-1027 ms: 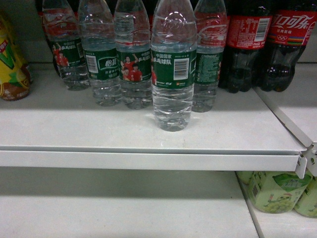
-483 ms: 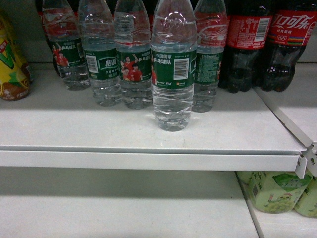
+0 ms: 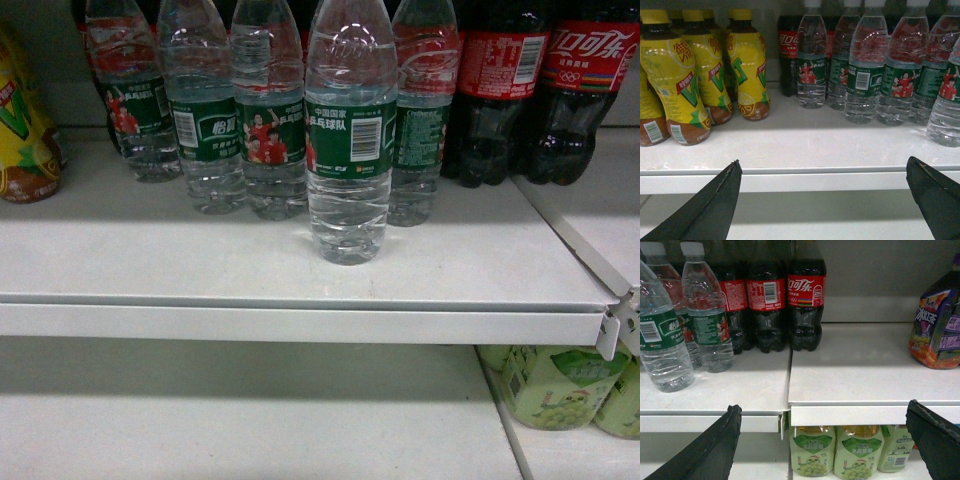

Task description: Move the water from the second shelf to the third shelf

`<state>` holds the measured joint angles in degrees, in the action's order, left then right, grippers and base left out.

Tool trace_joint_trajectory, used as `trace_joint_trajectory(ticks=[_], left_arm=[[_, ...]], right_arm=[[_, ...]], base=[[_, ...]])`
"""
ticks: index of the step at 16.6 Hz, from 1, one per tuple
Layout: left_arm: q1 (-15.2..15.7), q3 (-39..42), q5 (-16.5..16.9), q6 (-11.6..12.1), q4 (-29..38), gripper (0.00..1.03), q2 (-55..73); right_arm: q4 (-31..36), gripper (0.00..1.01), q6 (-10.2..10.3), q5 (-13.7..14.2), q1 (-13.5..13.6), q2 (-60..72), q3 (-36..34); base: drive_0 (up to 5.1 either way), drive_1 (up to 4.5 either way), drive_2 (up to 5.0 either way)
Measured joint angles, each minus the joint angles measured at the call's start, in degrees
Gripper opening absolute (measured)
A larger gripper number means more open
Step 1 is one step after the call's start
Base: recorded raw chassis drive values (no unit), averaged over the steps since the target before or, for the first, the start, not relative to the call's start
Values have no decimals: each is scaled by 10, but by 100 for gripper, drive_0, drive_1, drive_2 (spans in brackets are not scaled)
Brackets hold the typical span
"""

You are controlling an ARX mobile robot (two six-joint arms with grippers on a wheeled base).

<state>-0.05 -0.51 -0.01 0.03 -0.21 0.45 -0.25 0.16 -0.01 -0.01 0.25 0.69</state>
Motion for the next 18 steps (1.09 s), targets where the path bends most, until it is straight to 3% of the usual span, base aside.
trace_joint_trajectory(ticks=[18], left_arm=[[0,0,0,0,0,98,0]], right_arm=[[0,98,0,0,0,0,0]], base=[[0,0,0]])
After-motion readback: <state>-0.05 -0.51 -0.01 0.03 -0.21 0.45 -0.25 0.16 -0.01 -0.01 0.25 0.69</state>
